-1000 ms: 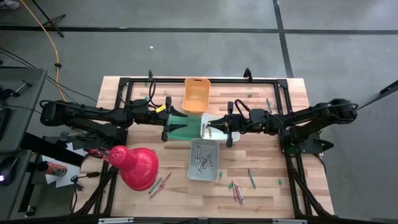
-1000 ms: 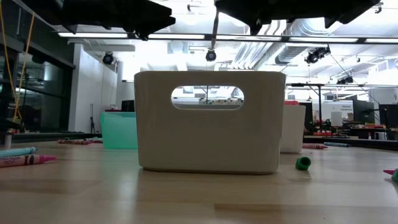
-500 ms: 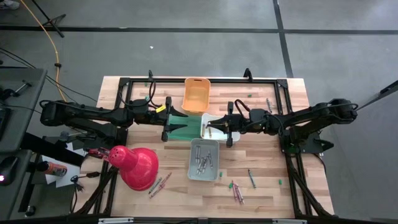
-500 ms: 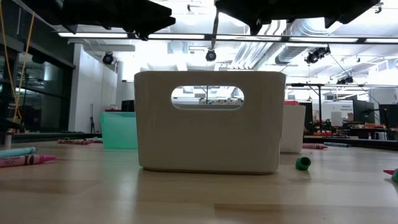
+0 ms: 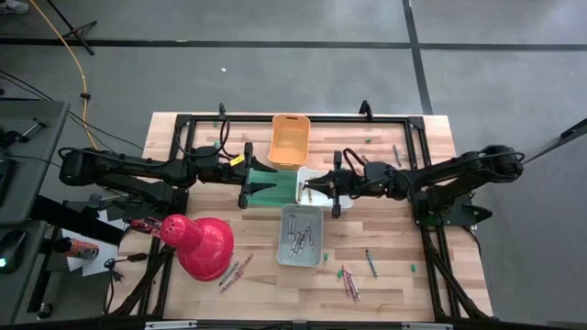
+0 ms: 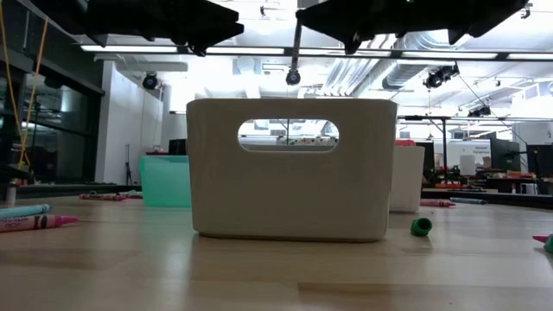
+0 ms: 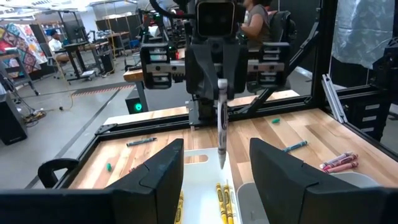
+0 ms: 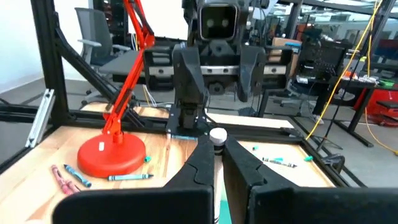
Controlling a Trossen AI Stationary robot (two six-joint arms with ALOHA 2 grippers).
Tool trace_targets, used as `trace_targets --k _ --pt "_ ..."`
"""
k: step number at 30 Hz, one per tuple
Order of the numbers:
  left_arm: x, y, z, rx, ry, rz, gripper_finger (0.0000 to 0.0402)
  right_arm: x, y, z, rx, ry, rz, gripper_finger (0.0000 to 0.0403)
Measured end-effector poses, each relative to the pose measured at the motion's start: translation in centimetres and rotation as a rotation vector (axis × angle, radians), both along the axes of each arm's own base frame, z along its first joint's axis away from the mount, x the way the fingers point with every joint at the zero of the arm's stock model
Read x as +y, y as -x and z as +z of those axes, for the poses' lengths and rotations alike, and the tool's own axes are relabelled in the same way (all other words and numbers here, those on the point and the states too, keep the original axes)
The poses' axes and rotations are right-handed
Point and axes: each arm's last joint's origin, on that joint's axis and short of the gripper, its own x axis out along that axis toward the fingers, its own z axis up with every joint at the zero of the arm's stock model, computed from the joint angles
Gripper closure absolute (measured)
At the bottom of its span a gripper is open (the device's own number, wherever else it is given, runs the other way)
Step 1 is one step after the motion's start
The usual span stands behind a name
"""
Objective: Sort crayons
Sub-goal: Put the white crayon into the gray bin
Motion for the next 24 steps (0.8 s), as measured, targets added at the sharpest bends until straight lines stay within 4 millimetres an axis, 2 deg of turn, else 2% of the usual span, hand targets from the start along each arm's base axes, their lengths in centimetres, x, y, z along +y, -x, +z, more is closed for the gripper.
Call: trace_targets --k 8,24 --pt "0.0 0.0 0.0 0.0 0.0 0.0 0.0231 -0.15 -0.83 -0.71 -0.028 0.005 -0.006 0.0402" --pt "0.0 0.0 0.0 0.0 0.0 0.0 0.0231 -0.38 -0.88 -0.79 -0.027 -0.001 -0.01 0.0402"
